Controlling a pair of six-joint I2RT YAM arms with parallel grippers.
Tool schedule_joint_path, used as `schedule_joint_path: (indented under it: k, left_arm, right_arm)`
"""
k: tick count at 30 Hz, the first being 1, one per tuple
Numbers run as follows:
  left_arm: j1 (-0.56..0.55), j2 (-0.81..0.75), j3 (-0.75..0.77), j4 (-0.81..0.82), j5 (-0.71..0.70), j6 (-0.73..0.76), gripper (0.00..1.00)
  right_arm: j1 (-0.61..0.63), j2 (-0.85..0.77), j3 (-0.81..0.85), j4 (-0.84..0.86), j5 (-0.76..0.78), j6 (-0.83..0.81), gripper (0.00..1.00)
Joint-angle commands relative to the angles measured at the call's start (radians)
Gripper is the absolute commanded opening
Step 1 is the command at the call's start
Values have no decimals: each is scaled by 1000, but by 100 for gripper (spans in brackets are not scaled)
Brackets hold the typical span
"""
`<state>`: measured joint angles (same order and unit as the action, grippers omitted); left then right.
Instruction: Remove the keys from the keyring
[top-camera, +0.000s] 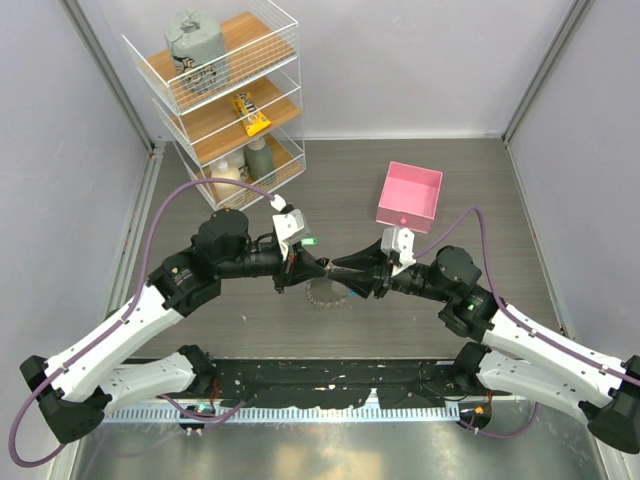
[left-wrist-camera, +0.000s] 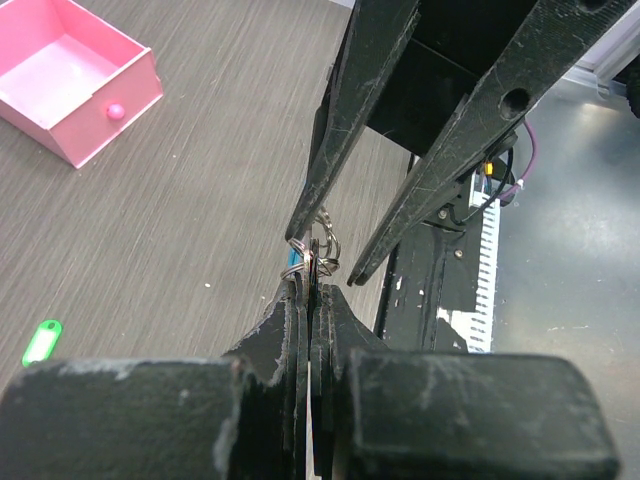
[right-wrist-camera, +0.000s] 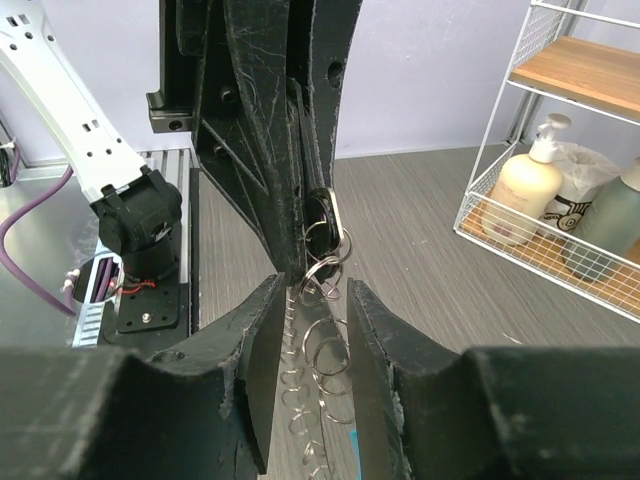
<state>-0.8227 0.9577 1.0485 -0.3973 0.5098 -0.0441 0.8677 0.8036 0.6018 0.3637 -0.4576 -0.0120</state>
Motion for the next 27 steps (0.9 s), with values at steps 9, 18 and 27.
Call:
schedule_joint_path:
  k: [9, 18, 27]
  left_arm:
    - [4, -13, 48, 66, 32, -14, 0]
    - [4, -25, 36, 69, 19, -13, 0]
    - [4, -31, 38, 48, -2, -16, 0]
  right_arm:
    - [48, 19, 67, 0, 117, -9, 31]
    - [48, 2, 79, -55, 129, -39, 11]
    - [48, -58, 62, -98, 169, -71, 5]
